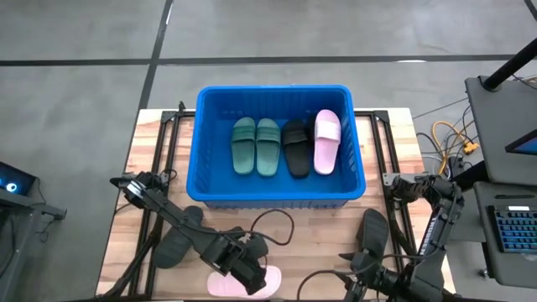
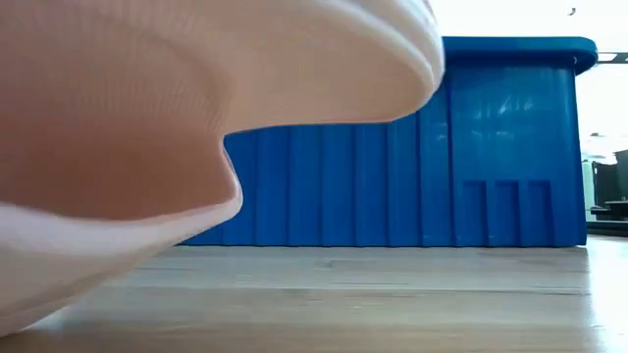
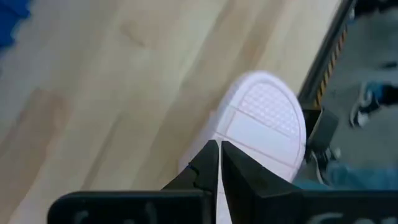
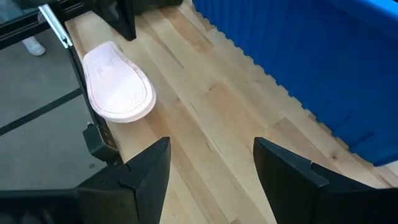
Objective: Pick and place slides into bin
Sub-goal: Put the pink slide into the bin
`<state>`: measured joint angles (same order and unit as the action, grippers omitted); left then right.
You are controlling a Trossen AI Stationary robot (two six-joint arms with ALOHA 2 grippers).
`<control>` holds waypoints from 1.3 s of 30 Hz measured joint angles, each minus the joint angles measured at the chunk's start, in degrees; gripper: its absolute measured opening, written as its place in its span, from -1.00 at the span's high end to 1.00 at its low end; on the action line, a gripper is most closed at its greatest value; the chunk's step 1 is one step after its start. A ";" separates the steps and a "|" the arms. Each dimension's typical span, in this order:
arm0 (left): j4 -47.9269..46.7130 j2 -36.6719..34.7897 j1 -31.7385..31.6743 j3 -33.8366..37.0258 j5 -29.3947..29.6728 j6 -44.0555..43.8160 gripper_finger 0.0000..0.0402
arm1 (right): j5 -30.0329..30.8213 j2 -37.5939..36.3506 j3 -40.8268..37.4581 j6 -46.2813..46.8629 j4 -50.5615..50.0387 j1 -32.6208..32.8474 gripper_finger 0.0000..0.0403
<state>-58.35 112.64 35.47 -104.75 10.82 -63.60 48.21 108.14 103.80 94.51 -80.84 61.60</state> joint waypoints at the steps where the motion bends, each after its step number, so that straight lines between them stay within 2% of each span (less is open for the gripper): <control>1: -0.13 0.11 -0.30 0.02 -1.71 0.90 0.95 | 0.00 0.00 0.00 0.01 -0.01 0.00 -0.09; 5: -0.59 0.41 -1.37 0.11 -7.30 2.74 0.73 | -0.02 0.00 -0.01 -0.01 0.07 0.00 -0.09; 10: -0.21 0.42 -1.70 0.11 -14.78 2.44 0.32 | -0.02 0.00 0.01 -0.03 0.09 0.00 -0.09; 13: 4.68 0.42 -0.53 0.11 -20.74 2.87 0.09 | -0.02 0.00 0.00 -0.50 0.09 0.00 -0.09; 16: 11.08 0.42 1.28 0.01 -24.29 3.11 -0.01 | -0.02 0.00 -0.06 -0.66 0.09 0.00 -0.09; 24: 13.41 0.46 6.60 -0.85 -24.30 -0.59 0.12 | -0.04 0.00 -0.82 -0.67 0.18 0.00 -0.09; 29: 19.58 0.63 9.14 -0.94 -24.50 -3.60 0.23 | -0.07 0.00 -0.82 -0.85 0.22 0.00 -0.09; 37: 21.27 0.84 9.59 -1.62 -23.30 -5.28 0.45 | -0.11 0.02 -0.84 -2.67 0.38 0.00 -0.09; 39: 24.23 1.83 9.54 -2.29 -23.28 -5.49 0.53 | -0.15 0.02 -0.84 -2.84 0.39 0.00 -0.09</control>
<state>-34.12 114.47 45.01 -107.04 -12.46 -69.09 48.05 108.16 102.96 91.67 -80.44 61.60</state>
